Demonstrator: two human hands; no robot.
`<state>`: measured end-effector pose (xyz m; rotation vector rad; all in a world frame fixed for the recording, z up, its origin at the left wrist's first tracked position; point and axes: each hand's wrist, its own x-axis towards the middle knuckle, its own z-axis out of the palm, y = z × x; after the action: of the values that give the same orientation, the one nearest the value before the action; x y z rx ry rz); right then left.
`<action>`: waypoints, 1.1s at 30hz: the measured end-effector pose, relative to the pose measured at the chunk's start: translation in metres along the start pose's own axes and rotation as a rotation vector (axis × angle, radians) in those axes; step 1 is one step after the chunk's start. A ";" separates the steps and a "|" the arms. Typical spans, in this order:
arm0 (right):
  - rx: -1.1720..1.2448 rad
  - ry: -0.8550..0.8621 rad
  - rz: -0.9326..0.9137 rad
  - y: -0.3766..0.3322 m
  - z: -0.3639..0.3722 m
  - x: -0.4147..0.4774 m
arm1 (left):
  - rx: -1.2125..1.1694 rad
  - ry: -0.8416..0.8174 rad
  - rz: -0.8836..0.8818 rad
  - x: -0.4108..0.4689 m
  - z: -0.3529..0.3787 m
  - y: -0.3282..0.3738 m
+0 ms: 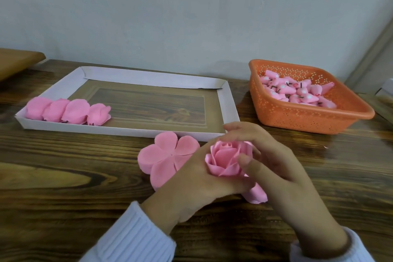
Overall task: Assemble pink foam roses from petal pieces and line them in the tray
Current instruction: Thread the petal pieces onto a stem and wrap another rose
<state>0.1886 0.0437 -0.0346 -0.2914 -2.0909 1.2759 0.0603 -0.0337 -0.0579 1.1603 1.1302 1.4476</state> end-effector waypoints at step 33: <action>0.355 -0.094 0.385 0.007 0.013 -0.001 | 0.804 0.385 0.551 -0.003 0.011 -0.008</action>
<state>0.1801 0.0373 -0.0451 -0.4980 -1.8923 1.8899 0.0722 -0.0349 -0.0648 1.9087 1.8629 1.7270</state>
